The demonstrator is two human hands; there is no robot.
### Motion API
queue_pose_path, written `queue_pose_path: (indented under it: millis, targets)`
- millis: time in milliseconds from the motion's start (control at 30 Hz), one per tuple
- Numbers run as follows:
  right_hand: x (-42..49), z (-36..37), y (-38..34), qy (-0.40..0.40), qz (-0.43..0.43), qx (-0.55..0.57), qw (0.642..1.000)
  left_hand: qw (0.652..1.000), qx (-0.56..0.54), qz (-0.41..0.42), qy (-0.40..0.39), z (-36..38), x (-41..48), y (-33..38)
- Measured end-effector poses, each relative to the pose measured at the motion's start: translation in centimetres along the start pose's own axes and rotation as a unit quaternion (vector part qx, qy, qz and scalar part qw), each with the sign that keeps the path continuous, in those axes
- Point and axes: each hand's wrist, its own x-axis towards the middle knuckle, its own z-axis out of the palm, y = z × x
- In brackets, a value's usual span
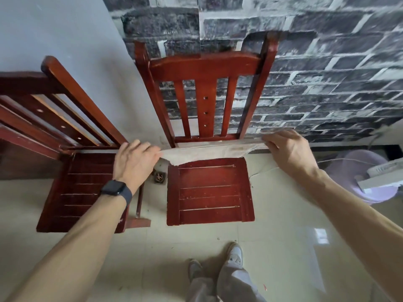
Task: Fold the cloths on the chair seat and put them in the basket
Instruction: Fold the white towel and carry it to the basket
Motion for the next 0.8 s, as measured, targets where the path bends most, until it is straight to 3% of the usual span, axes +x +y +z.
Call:
queue_pose_path:
  millis: [100,300,500,600,700,800]
  targets:
    - [-2.9,1.4,0.3,-0.046,0.015,0.009,0.999,1.000,0.000,0.017,-0.017,1.8,-2.5,0.9]
    - [-11.4,7.4,0.2,-0.188,0.088,0.012,0.978,0.989,0.003,-0.016,-0.148,8.2,-9.5,4.4]
    - [-19.8,10.9,-0.8,-0.335,0.170,0.033,0.926,0.946,0.007,-0.061,-0.319,12.9,-17.1,6.8]
    - [-22.1,11.1,-0.8,-0.363,0.202,0.055,0.908,0.926,-0.062,-0.123,-0.353,12.2,-18.1,7.7]
    - [-22.7,11.4,-0.3,-0.364,0.255,0.103,0.890,0.883,-0.170,-0.230,-0.372,11.8,-17.8,7.8]
    - [-21.7,12.5,0.5,-0.353,0.330,0.167,0.859,0.807,-0.309,-0.325,-0.384,12.5,-16.8,7.1]
